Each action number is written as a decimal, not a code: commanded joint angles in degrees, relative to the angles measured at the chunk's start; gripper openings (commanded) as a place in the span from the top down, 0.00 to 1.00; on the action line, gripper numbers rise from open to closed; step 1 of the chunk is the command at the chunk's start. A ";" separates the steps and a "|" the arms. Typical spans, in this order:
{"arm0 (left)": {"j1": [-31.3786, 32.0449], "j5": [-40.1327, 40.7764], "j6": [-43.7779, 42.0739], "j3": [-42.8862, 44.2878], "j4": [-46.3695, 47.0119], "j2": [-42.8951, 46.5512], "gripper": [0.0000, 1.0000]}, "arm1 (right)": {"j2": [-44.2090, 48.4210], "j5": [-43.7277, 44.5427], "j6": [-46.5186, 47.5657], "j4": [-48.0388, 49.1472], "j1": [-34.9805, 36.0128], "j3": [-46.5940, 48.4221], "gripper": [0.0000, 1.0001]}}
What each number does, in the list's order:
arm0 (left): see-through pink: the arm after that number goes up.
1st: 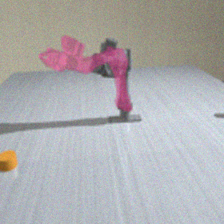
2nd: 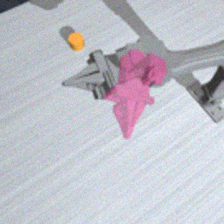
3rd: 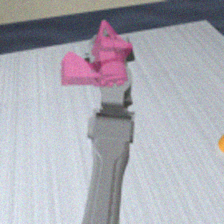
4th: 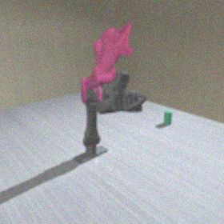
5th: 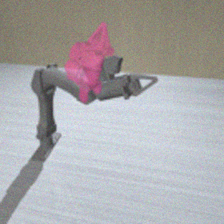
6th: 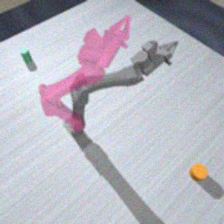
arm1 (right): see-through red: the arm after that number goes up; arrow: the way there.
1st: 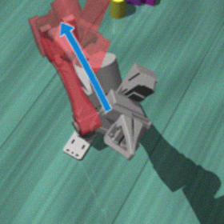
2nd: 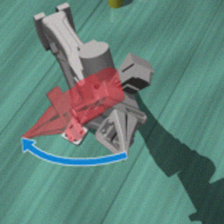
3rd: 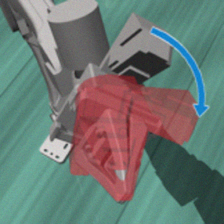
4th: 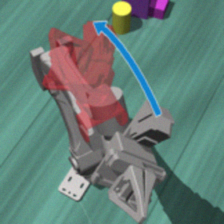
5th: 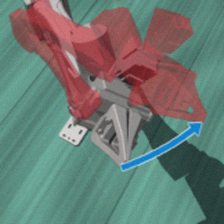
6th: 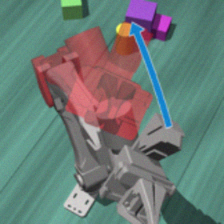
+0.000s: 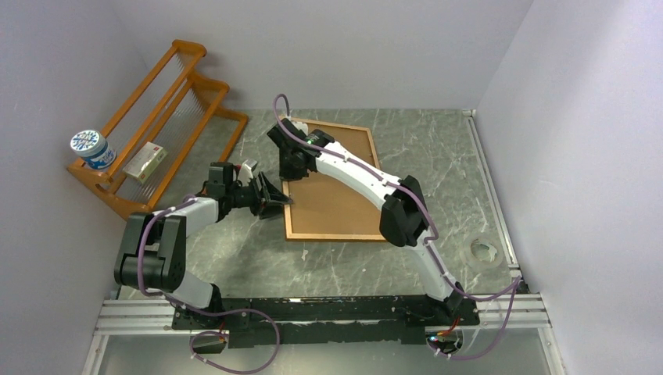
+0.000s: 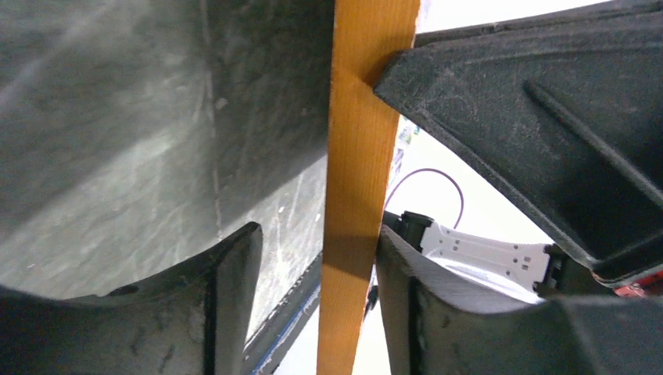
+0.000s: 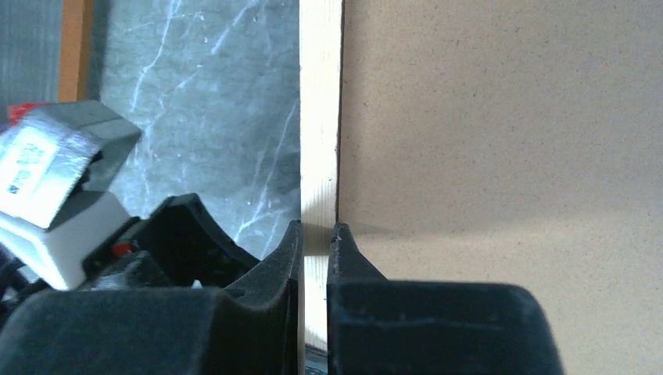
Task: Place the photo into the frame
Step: Turn over the photo frame at the center of the board.
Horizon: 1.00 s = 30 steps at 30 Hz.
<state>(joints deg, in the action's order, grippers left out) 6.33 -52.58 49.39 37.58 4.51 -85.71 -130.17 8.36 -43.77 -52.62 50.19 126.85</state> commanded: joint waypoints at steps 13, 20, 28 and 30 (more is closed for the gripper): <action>2.90 2.06 -5.63 9.01 -13.16 2.35 0.97 | 8.91 0.48 -5.76 0.97 -1.27 -0.46 0.55; 2.39 7.88 -22.04 25.66 -39.70 2.71 0.97 | 22.78 1.52 -4.84 5.64 -6.35 -9.56 0.25; 1.32 17.43 -32.73 49.35 -64.55 -0.50 0.97 | 35.68 -7.64 -3.01 11.59 -16.90 -22.13 0.21; 1.31 18.50 -34.36 54.91 -67.72 -1.49 0.98 | 37.57 -10.63 -3.19 11.82 -19.04 -24.16 0.21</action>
<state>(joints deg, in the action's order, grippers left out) 8.05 -40.21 25.04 81.62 -53.08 -86.52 -95.18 4.58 -47.64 -43.90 33.89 106.89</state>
